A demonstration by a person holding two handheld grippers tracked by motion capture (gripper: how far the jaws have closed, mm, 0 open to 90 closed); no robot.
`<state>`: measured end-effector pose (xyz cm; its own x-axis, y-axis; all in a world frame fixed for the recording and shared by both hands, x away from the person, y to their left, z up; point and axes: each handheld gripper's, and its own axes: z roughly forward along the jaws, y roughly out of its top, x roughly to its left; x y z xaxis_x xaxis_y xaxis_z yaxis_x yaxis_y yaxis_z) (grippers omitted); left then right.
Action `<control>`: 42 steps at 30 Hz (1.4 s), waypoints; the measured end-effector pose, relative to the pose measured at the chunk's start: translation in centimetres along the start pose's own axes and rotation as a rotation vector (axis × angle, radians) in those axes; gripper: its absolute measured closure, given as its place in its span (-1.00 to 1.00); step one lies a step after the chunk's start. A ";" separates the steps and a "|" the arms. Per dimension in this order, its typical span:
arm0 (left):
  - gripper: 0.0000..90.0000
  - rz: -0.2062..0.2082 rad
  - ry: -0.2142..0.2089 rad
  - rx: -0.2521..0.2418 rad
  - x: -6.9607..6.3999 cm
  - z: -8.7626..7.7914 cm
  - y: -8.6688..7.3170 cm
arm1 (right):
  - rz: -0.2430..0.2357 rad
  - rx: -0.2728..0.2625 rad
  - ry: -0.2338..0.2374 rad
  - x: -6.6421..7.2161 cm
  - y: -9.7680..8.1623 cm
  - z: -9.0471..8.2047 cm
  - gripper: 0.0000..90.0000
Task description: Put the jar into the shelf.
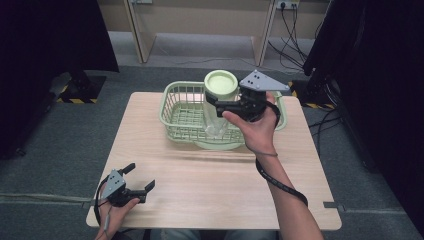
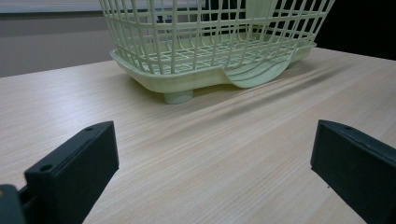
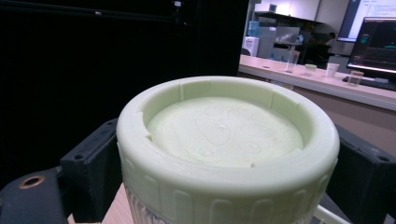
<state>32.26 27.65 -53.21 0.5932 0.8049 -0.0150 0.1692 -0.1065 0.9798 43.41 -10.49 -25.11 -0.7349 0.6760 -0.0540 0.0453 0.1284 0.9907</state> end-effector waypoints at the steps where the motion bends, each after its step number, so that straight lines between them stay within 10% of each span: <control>1: -0.99 -0.001 0.000 0.000 0.0 0.0 0.0 | 0.006 0.003 -0.017 -0.5 0.1 0.4 -0.75; 22: -0.99 -0.004 -0.001 -0.002 0.0 0.0 0.0 | 0.077 0.056 -0.172 -5.3 -0.8 5.5 -0.75; 42: -0.99 -0.001 -0.003 -0.003 0.0 0.0 0.0 | 0.157 0.153 -0.273 -8.4 -6.7 9.8 -0.75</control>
<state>32.25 27.68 -53.22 0.5958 0.8030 -0.0165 0.1673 -0.1039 0.9804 55.88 -9.88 -32.51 -0.5038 0.8626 0.0455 0.2595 0.1009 0.9605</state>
